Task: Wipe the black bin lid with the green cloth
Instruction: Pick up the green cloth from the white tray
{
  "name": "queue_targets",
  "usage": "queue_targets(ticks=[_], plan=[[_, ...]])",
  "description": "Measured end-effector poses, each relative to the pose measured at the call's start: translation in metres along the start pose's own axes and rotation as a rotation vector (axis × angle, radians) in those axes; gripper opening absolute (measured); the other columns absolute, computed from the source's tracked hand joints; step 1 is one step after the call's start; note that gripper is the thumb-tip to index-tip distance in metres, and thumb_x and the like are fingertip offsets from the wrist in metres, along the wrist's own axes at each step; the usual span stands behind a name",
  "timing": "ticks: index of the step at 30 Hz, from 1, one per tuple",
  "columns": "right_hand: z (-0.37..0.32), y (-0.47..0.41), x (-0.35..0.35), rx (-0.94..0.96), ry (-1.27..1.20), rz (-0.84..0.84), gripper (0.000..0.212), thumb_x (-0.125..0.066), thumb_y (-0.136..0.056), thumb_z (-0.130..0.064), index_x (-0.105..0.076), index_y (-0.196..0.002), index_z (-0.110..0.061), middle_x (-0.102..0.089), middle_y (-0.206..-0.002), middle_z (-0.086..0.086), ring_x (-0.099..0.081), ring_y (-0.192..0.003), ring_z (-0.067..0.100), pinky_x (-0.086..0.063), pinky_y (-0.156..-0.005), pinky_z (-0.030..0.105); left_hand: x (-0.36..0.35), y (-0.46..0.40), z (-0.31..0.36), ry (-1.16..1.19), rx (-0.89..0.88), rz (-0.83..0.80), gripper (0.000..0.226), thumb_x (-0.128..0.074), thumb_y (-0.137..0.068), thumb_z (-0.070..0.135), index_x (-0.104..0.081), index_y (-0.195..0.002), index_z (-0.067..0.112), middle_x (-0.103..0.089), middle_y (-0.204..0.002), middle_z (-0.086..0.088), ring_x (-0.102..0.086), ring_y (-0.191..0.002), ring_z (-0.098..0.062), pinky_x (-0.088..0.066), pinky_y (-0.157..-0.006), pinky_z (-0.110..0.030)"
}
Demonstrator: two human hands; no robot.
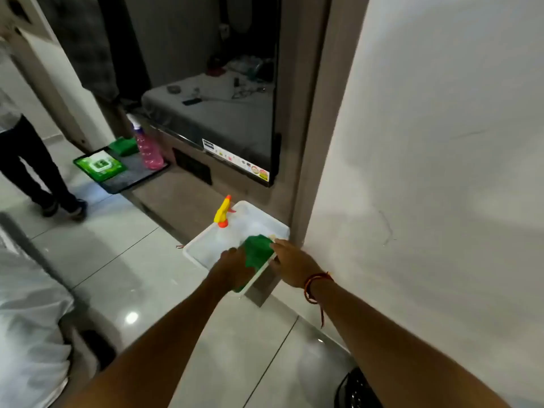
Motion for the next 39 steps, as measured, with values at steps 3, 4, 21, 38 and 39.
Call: queue_targets(ticks=[3, 4, 21, 38, 39], plan=[[0.0, -0.036, -0.033, 0.007, 0.049, -0.091, 0.049, -0.041, -0.106, -0.033, -0.045, -0.146, -0.005, -0.044, -0.156, 0.016, -0.04, -0.145, 0.033, -0.031, -0.122, 0.042, -0.025, -0.021, -0.037, 0.055, 0.144, -0.046, 0.044, -0.054, -0.098, 0.037, -0.055, -0.126, 0.003, -0.066, -0.124, -0.018, -0.064, -0.113, -0.035, -0.053, -0.1, -0.042], [0.0, -0.043, -0.039, 0.0, 0.073, -0.125, 0.049, -0.039, -0.107, -0.034, -0.044, -0.146, -0.005, -0.043, -0.156, 0.016, -0.039, -0.146, 0.033, -0.03, -0.123, 0.043, -0.028, -0.023, -0.046, 0.074, 0.186, -0.061, 0.045, -0.053, -0.099, 0.038, -0.054, -0.128, 0.004, -0.065, -0.125, -0.017, -0.065, -0.114, -0.034, -0.053, -0.101, -0.043], [0.03, -0.092, -0.1, 0.091, 0.072, -0.168, 0.043, -0.041, -0.107, -0.023, -0.046, -0.147, -0.007, -0.042, -0.158, 0.015, -0.033, -0.15, 0.032, -0.025, -0.125, 0.048, -0.067, -0.088, -0.072, 0.159, 0.422, -0.188, 0.053, -0.056, -0.097, 0.05, -0.054, -0.134, 0.011, -0.06, -0.133, -0.014, -0.051, -0.129, -0.034, -0.036, -0.115, -0.046], [0.084, -0.001, -0.014, -0.166, -0.782, 0.172, 0.049, -0.038, -0.108, -0.038, -0.042, -0.151, -0.015, -0.053, -0.149, 0.015, -0.051, -0.137, 0.032, -0.042, -0.116, 0.046, -0.004, -0.016, 0.054, 1.31, 0.397, 0.271, 0.01, -0.064, -0.093, 0.015, -0.065, -0.103, 0.013, -0.07, -0.117, -0.014, -0.069, -0.101, -0.029, -0.06, -0.089, -0.041], [0.094, 0.012, -0.01, -0.194, -0.881, 0.217, 0.051, -0.041, -0.107, -0.039, -0.04, -0.152, -0.017, -0.052, -0.15, 0.015, -0.051, -0.137, 0.031, -0.044, -0.115, 0.047, -0.012, -0.006, 0.074, 1.386, 0.36, 0.236, 0.008, -0.064, -0.09, 0.009, -0.066, -0.095, 0.015, -0.072, -0.112, -0.014, -0.07, -0.097, -0.03, -0.06, -0.087, -0.04]])
Point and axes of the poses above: each hand's wrist, its own y-axis away from the middle knuckle, its own x-axis out of the back of the hand, z = x × y, the point moved 7 cm from there along -y, towards the middle knuckle
